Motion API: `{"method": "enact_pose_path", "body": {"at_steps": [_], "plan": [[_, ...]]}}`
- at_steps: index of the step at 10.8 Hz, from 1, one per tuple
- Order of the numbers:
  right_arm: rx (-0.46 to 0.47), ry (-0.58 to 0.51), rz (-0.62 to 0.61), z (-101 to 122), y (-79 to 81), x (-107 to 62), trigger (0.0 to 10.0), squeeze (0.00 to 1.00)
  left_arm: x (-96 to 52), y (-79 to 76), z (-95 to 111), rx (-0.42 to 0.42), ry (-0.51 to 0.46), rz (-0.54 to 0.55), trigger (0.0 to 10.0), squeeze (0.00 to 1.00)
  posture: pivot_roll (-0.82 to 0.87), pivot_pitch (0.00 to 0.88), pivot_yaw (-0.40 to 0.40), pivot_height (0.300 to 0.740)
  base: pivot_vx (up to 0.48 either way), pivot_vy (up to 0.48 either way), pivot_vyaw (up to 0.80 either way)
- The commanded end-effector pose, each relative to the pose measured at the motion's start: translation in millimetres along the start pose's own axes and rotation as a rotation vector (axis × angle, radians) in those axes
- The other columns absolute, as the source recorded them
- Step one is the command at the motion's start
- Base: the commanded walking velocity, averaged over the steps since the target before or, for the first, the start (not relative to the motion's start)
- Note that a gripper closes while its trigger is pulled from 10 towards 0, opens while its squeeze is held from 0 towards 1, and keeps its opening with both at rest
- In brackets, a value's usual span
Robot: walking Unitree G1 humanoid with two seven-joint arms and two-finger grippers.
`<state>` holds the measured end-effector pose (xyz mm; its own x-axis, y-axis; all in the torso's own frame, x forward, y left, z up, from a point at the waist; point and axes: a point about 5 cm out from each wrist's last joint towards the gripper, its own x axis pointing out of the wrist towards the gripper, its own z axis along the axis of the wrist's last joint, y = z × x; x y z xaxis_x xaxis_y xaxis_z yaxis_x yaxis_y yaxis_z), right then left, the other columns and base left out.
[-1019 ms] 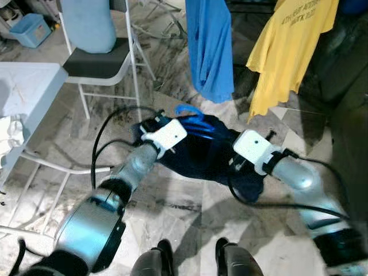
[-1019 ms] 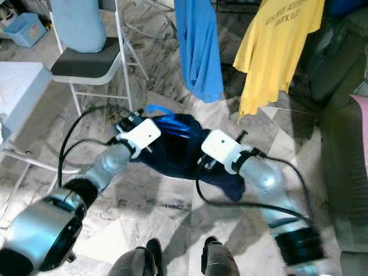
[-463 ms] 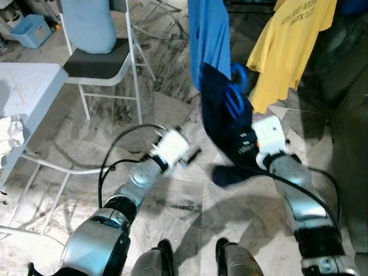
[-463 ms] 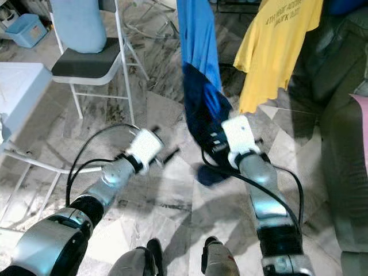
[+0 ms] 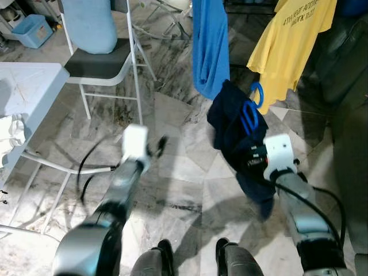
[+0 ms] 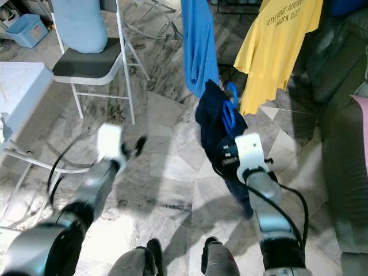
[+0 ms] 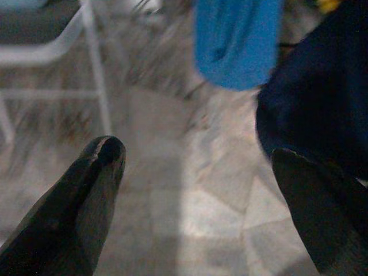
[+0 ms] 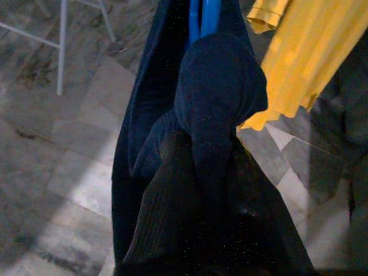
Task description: Hang hanger
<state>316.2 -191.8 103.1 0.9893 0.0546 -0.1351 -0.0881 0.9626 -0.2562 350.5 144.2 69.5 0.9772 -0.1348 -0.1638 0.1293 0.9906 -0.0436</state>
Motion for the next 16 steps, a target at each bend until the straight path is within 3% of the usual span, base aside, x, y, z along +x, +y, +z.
{"method": "enact_pose_path", "body": {"at_steps": [1, 4, 6, 7, 8, 12, 13, 14, 16], "plan": [[0.021, -0.021, -0.005, -4.5, 7.0, -0.3, 0.0, 0.0, -10.0, 14.5, -17.7, -0.031, 0.059, 0.06, 10.0, 0.0, -0.13, 0.125, 0.077, 0.74, 0.0, 0.0, 0.0], [0.073, 0.045, -0.022, -30.0, 24.6, 4.9, 0.0, 0.0, -24.8, 32.8, -35.4, -0.07, 0.08, 0.183, 10.0, 0.0, -0.07, 0.102, 0.009, 0.74, 0.0, 0.0, 0.0], [0.075, 0.093, -0.065, -45.4, 21.3, 10.0, 0.0, 0.0, -39.1, 43.0, -57.2, -0.045, 0.173, 0.255, 10.0, 0.0, -0.03, 0.071, -0.027, 0.74, 0.0, 0.0, 0.0], [0.141, 0.144, -0.085, -56.7, 21.3, 8.8, 0.0, 0.0, -46.4, 43.3, -69.8, -0.008, 0.237, 0.26, 10.0, 0.0, -0.02, 0.066, -0.035, 0.74, 0.0, 0.0, 0.0], [0.121, 0.159, -0.066, -62.3, 29.1, 8.6, 0.0, 0.0, -52.9, 39.9, -81.3, -0.001, 0.29, 0.223, 10.0, 0.0, -0.01, 0.057, -0.037, 0.74, 0.0, 0.0, 0.0], [0.18, 0.147, -0.104, -71.2, 39.2, 2.8, 0.0, 0.0, -65.0, 37.7, -99.0, -0.035, 0.369, 0.196, 10.0, 0.0, -0.04, 0.057, -0.002, 0.74, 0.0, 0.0, 0.0], [0.201, 0.169, -0.154, -78.8, 33.9, -2.6, 8.4, 0.0, -65.3, 37.1, -100.0, -0.03, 0.382, 0.176, 10.0, 0.0, -0.07, 0.057, 0.011, 0.74, 0.0, 0.0, 0.0], [0.21, 0.191, -0.185, -85.3, 29.4, -7.2, 10.0, 0.0, -64.4, 36.0, -99.4, -0.023, 0.383, 0.162, 10.0, 0.0, -0.09, 0.057, 0.02, 0.74, 0.0, 0.0, 0.0], [0.235, 0.207, -0.22, -97.7, 26.8, -19.2, 10.0, 0.0, -61.7, 35.0, -97.0, -0.019, 0.384, 0.143, 10.0, 0.0, -0.11, 0.064, 0.039, 0.74, 0.0, 0.0, -0.27]]}}
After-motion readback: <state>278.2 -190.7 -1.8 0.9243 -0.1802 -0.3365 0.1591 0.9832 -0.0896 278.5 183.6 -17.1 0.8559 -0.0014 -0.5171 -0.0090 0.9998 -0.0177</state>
